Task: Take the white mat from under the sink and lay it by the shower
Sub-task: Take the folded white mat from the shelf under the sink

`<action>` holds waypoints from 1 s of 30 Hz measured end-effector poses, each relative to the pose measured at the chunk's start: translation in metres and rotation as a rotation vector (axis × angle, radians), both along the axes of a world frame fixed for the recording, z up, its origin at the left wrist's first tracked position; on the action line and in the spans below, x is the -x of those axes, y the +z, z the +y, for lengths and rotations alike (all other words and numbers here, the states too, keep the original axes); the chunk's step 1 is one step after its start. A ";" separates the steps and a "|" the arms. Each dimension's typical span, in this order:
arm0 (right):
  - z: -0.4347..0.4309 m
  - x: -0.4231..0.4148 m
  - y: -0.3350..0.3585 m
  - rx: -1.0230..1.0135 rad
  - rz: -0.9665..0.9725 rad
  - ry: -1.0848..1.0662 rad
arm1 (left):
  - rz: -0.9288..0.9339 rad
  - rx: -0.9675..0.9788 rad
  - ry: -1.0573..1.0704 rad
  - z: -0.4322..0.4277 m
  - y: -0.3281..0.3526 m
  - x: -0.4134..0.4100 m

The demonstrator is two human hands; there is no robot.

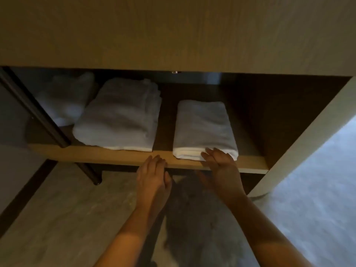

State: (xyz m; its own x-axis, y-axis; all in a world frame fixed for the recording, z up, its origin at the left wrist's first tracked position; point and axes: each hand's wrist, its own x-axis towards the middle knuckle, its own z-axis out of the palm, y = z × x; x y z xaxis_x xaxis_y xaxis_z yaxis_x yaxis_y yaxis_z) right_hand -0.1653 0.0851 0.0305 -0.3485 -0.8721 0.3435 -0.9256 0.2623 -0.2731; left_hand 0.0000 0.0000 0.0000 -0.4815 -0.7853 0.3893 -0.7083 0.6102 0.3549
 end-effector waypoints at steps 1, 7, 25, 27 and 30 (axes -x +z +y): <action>-0.004 0.003 -0.004 0.001 0.009 0.008 | 0.000 -0.006 -0.015 -0.003 -0.004 0.002; -0.028 0.018 -0.016 0.031 0.057 0.003 | -0.004 -0.051 -0.025 -0.024 -0.024 0.012; -0.029 0.016 -0.048 0.226 0.205 -0.055 | 0.207 -0.088 -0.048 -0.037 -0.046 0.007; -0.025 0.013 -0.050 0.250 0.246 -0.057 | 0.206 -0.064 -0.063 -0.038 -0.048 0.006; -0.020 0.010 -0.055 0.264 0.297 -0.064 | 0.214 -0.037 -0.076 -0.039 -0.049 0.007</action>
State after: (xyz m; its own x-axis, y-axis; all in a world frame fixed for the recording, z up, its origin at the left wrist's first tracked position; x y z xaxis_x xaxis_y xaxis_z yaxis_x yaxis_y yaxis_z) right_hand -0.1756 0.0647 -0.0248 -0.2511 -0.7198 0.6472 -0.9584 0.2787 -0.0619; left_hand -0.0066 -0.0387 -0.0494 -0.4498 -0.7654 0.4602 -0.5668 0.6429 0.5152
